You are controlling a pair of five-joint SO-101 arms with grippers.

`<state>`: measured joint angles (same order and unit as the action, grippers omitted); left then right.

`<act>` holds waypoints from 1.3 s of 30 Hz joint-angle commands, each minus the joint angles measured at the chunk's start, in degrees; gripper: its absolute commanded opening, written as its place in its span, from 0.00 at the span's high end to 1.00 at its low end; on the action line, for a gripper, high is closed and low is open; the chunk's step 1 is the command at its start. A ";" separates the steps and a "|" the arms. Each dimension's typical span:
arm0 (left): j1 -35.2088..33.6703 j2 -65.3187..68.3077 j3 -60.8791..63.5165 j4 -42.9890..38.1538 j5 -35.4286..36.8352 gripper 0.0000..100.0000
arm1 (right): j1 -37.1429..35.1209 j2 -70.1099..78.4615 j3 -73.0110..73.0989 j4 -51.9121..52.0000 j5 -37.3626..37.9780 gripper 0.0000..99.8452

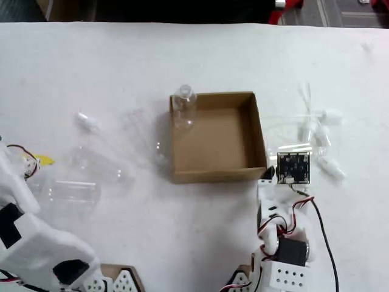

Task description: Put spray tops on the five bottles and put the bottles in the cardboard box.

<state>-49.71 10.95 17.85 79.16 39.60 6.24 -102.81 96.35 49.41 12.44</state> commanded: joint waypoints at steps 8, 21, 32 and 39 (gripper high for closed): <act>-0.48 0.13 -2.29 -1.23 0.70 0.60 | -0.31 -0.31 0.53 0.22 0.62 0.98; -0.66 0.13 -0.79 -5.01 0.79 0.68 | -0.31 -0.31 0.53 0.22 0.62 0.98; -0.40 0.13 3.34 -10.99 0.35 0.88 | -0.31 -0.31 0.53 0.22 0.62 0.98; -0.40 0.04 2.90 -10.90 0.70 0.88 | -0.31 -0.31 0.53 0.22 0.62 0.98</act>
<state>-49.98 11.38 21.54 68.88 39.60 6.24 -102.81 96.35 49.41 12.44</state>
